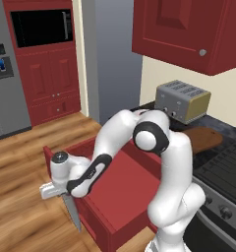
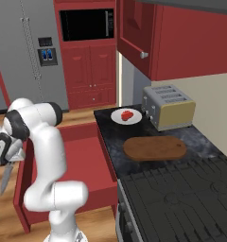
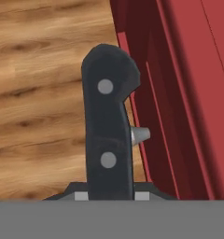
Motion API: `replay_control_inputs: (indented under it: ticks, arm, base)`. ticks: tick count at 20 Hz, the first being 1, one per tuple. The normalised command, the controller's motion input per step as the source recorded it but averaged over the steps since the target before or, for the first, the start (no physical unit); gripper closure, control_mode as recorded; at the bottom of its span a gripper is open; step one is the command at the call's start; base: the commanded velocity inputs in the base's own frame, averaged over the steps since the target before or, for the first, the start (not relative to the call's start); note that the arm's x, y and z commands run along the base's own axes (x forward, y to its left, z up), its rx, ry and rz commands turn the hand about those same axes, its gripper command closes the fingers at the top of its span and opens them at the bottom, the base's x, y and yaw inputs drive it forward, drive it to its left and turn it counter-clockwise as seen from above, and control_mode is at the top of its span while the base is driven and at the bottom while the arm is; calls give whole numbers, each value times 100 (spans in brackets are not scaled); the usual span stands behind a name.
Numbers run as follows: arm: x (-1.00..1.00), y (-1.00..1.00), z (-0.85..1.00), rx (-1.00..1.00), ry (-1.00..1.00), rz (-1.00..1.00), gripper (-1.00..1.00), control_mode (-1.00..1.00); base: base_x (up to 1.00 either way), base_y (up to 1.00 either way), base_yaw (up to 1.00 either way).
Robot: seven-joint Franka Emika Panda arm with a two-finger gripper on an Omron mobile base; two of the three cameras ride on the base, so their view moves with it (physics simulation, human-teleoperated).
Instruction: Pick up the knife from the drawer and place it on the cutting board. Then place the meat from the plate to the cutting board.
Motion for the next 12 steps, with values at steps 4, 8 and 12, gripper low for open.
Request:
replay_control_inputs:
  ticks: [4,8,12]
  arm:
    - [11,0,-24,0,-2,4,100,-100]
    - [19,0,-31,0,0,5,100,-100]
    - [24,0,-32,0,0,7,100,-100]
  base:
    - [0,0,0]
    - [0,0,0]
    - [0,0,0]
